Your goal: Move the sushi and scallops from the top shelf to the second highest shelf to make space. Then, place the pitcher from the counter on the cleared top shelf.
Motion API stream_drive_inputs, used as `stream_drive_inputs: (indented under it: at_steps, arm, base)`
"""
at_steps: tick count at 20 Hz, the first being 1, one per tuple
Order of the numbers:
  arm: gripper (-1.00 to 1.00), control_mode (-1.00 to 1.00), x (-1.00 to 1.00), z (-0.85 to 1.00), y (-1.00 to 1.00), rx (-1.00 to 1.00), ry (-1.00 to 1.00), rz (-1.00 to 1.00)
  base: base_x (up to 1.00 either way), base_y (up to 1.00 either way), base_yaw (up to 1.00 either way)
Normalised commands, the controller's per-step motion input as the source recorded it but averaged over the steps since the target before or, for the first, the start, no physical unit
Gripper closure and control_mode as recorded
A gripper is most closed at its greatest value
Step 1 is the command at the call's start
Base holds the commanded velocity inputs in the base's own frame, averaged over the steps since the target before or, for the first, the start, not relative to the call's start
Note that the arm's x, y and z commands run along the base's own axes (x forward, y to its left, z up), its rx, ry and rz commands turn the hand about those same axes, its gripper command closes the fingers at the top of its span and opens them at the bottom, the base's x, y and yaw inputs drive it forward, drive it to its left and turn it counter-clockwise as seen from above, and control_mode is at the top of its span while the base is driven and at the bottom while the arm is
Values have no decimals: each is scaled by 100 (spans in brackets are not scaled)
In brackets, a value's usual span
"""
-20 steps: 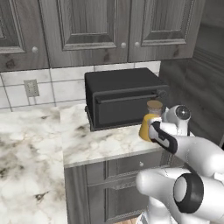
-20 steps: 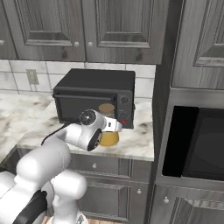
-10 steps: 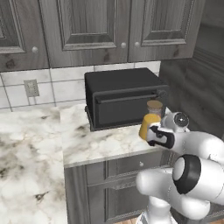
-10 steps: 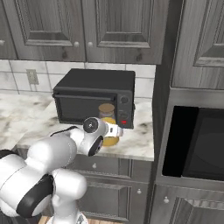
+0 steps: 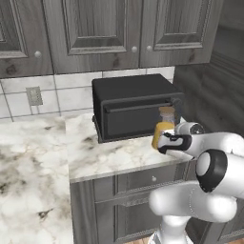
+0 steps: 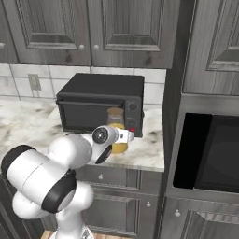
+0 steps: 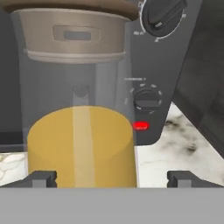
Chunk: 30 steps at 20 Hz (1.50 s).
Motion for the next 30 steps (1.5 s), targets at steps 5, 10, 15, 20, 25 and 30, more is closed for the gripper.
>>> stream_drive_inputs:
  at_steps: [5,10,15,20,25,30]
  arm:
    - [100,-100,21,-18,0,0,-10,3]
    - [100,-100,18,-20,0,0,-7,4]
    - [100,-100,7,0,1,0,-1,0]
    - [100,-100,-25,17,21,-1,0,9]
    - [100,-100,-41,53,25,-3,0,9]
    - [100,-100,-52,95,6,0,0,1]
  base:
    - [0,0,0]
    - [0,0,0]
    - [0,0,0]
    - [0,0,0]
    - [0,0,0]
    - [0,0,0]
